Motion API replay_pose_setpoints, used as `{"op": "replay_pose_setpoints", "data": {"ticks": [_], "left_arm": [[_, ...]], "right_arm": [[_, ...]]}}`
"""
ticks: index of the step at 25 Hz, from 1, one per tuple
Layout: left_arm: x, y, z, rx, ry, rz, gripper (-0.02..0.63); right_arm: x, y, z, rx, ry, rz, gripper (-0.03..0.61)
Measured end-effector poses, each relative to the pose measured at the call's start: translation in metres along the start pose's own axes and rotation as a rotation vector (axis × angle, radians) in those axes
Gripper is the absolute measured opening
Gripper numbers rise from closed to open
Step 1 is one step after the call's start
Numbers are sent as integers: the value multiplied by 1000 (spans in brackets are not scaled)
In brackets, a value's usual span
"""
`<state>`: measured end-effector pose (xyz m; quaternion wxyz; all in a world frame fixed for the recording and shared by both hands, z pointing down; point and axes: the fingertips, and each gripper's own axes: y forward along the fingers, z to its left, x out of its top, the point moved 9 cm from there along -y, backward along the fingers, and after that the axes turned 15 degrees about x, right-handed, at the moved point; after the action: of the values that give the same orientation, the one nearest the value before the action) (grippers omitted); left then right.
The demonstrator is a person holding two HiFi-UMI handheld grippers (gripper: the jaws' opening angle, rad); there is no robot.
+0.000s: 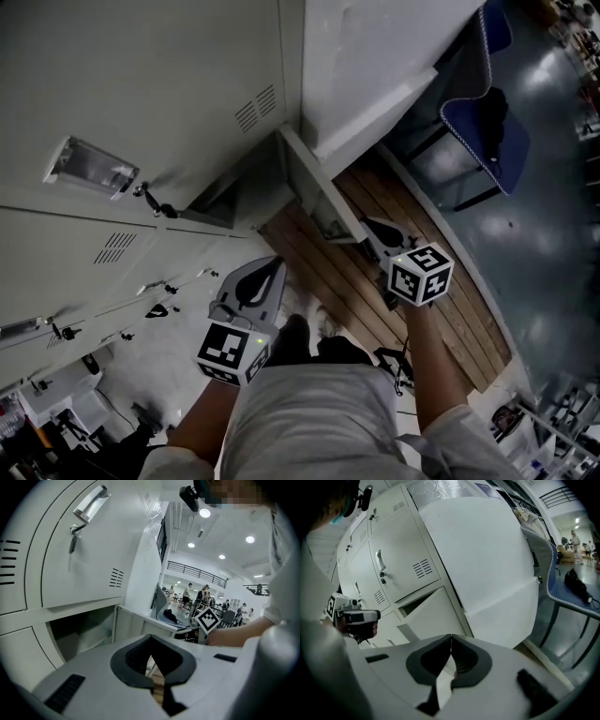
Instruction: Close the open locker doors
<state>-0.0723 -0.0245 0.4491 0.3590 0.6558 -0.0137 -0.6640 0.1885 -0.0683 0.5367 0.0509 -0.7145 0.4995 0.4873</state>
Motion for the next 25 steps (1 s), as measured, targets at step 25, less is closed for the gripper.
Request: {"op": "replay_pose_setpoints", "data": {"ticks": [25], "left_arm": [[-22, -66, 62, 234, -123, -53, 14]], "right_arm": [[4, 102, 79, 252, -119, 146, 28]]}}
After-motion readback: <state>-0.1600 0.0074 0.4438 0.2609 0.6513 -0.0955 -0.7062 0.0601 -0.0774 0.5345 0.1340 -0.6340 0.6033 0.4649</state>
